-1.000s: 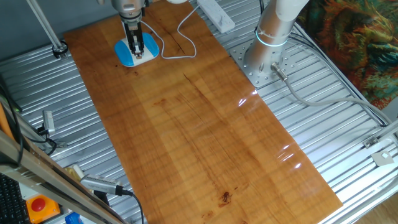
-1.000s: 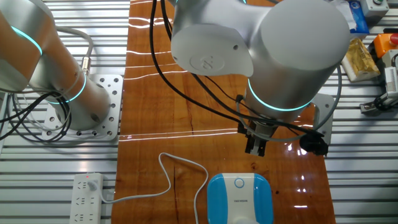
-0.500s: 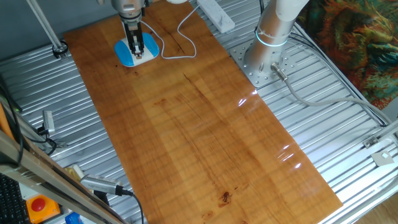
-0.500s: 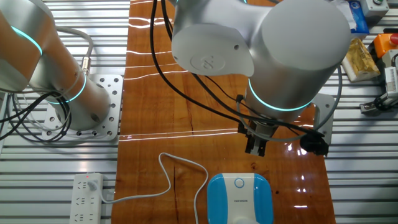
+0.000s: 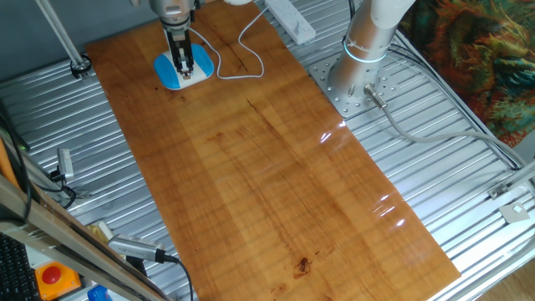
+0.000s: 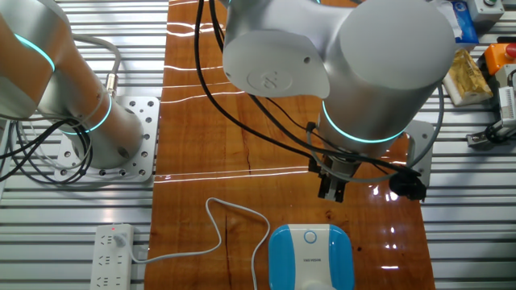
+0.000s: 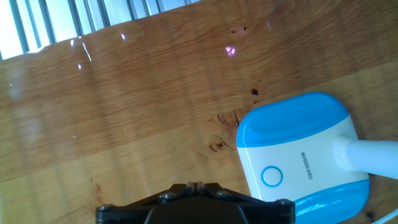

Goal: Turn on the desk lamp by pressing the button

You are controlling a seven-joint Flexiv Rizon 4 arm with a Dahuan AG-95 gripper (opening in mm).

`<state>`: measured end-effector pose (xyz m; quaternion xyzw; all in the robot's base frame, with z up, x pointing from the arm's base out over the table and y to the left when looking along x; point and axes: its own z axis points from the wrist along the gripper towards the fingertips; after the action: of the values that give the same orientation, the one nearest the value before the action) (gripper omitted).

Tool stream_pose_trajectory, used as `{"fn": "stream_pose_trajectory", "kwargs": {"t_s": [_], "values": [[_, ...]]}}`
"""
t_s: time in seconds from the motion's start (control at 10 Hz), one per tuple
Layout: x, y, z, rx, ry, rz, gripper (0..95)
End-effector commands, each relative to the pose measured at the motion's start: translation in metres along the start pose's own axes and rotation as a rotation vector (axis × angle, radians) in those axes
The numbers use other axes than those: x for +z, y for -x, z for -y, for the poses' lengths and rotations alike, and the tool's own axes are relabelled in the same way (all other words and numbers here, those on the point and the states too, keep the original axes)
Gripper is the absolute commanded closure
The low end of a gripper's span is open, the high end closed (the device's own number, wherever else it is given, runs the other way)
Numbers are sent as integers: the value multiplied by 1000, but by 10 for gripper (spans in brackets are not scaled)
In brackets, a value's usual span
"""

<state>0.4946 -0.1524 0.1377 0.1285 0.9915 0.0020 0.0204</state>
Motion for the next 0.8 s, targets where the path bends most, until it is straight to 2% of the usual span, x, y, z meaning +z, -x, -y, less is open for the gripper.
{"fn": "stream_pose_trajectory", "kwargs": {"t_s": [0.1, 0.8], "values": [[0, 0, 0, -1, 1, 0, 950], [3, 0, 3, -10, -6, 1, 950]]}}
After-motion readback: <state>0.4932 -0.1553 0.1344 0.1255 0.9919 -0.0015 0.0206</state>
